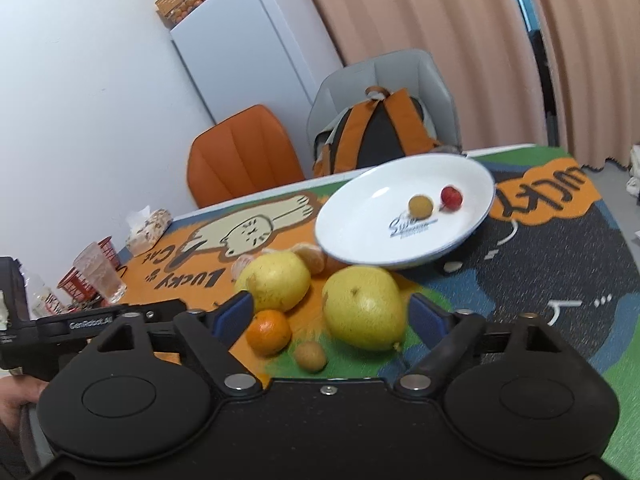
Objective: Organize fruits
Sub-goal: 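Withdraw both open tools from the plate back toward the loose fruits, then grasp a small brown fruit with the right tool while the left tool grasps a mandarin orange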
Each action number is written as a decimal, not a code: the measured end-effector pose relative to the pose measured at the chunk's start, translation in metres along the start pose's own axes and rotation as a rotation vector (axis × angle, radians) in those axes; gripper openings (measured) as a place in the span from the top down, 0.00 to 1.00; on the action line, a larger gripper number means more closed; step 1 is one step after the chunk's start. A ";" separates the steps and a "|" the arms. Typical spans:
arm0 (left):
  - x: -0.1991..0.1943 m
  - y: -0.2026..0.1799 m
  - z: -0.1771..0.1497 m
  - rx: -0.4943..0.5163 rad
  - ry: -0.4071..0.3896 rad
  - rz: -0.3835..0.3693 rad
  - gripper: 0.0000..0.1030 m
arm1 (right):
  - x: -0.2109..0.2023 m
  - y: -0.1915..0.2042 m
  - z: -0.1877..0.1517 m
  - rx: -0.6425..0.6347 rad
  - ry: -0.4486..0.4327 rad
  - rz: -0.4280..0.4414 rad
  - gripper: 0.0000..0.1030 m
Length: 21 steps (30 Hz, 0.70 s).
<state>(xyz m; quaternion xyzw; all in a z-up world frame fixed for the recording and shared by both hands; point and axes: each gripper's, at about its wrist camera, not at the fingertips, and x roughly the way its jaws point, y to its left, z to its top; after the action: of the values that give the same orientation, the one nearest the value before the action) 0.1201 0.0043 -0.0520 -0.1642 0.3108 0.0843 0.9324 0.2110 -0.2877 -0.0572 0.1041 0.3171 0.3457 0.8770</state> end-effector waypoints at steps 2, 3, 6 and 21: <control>0.001 -0.003 -0.006 -0.002 0.008 -0.004 0.26 | 0.000 0.002 -0.004 -0.018 0.012 0.002 0.28; 0.002 -0.004 -0.009 -0.004 0.013 -0.011 0.28 | 0.000 0.003 -0.006 -0.026 0.020 0.008 0.31; 0.004 -0.011 -0.018 -0.006 0.027 -0.030 0.33 | 0.002 0.004 -0.012 -0.034 0.044 0.036 0.36; 0.006 -0.026 -0.046 -0.027 0.045 -0.106 0.39 | 0.017 0.002 -0.034 -0.025 0.117 0.085 0.59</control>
<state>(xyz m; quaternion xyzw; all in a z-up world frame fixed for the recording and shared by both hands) 0.1065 -0.0358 -0.0837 -0.1950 0.3216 0.0353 0.9259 0.1978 -0.2765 -0.0914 0.0863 0.3588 0.3920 0.8427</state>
